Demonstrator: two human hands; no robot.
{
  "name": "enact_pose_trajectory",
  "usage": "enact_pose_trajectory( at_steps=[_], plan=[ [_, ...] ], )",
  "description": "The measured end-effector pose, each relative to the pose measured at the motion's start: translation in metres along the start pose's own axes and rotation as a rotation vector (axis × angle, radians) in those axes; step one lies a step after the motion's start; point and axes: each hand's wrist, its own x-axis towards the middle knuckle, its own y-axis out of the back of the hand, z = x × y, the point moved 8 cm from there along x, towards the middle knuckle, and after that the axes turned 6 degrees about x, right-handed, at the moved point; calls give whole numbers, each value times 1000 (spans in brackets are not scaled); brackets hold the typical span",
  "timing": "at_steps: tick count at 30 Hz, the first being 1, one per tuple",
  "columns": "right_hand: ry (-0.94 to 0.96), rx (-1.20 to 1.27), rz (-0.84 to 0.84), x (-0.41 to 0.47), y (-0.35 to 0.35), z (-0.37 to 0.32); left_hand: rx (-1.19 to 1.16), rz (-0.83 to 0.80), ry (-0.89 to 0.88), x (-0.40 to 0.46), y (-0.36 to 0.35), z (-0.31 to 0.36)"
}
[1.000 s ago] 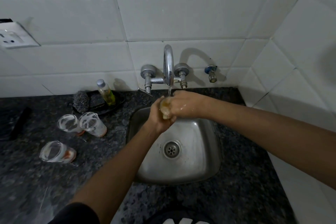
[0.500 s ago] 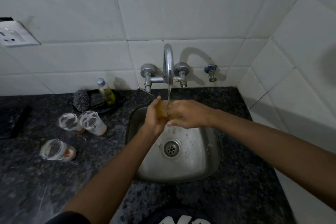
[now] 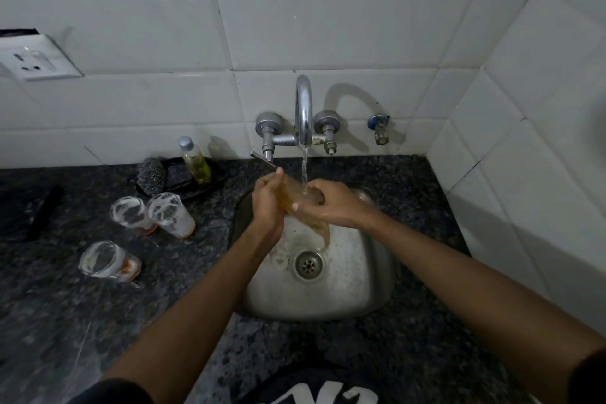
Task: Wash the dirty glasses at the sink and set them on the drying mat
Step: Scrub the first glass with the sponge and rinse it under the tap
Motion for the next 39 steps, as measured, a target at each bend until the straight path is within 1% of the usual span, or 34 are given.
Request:
enact_pose_trajectory(
  at_steps=[3, 5, 7, 9, 12, 15, 18, 21, 23, 25, 28, 33, 36, 39],
  plan=[
    [-33, -15, -25, 2, -7, 3, 92, 2, -59, -1, 0, 3],
    [-26, -22, -12, 2, -10, 0, 109, -5, -64, -1, -1, 3],
    [-23, -11, 2, 4, -12, -1, 74, -21, -34, -2, -4, 4],
    [-32, 36, -2, 5, -15, 1, -25, -61, -5, -5, -8, 6],
    [-82, 122, 10, 5, -18, 9, -109, -97, 10, -8, -11, 9],
    [-100, 207, 62, 5, -18, 13, -107, -56, 15, -5, -7, 10],
    [-82, 247, 119, 8, -17, 15, -26, 28, 3, 10, 0, 11],
    [-39, 254, 132, 11, -15, 14, 90, 98, -9, 28, 6, 14],
    [-20, 288, 123, 12, -15, 14, 239, 158, -78, 36, 9, 23],
    [-10, 330, 120, 13, -15, 15, 347, 210, -166, 42, 10, 35],
    [-5, 362, 145, 15, -13, 17, 502, 271, -248, 49, 12, 49],
    [22, 316, 177, 13, -5, 17, 691, 277, -384, 50, 12, 60],
    [37, 282, 191, 14, -2, 16, 734, 303, -415, 48, 13, 63],
    [60, 261, 200, 13, 1, 11, 868, 298, -431, 45, 10, 67]
  ],
)
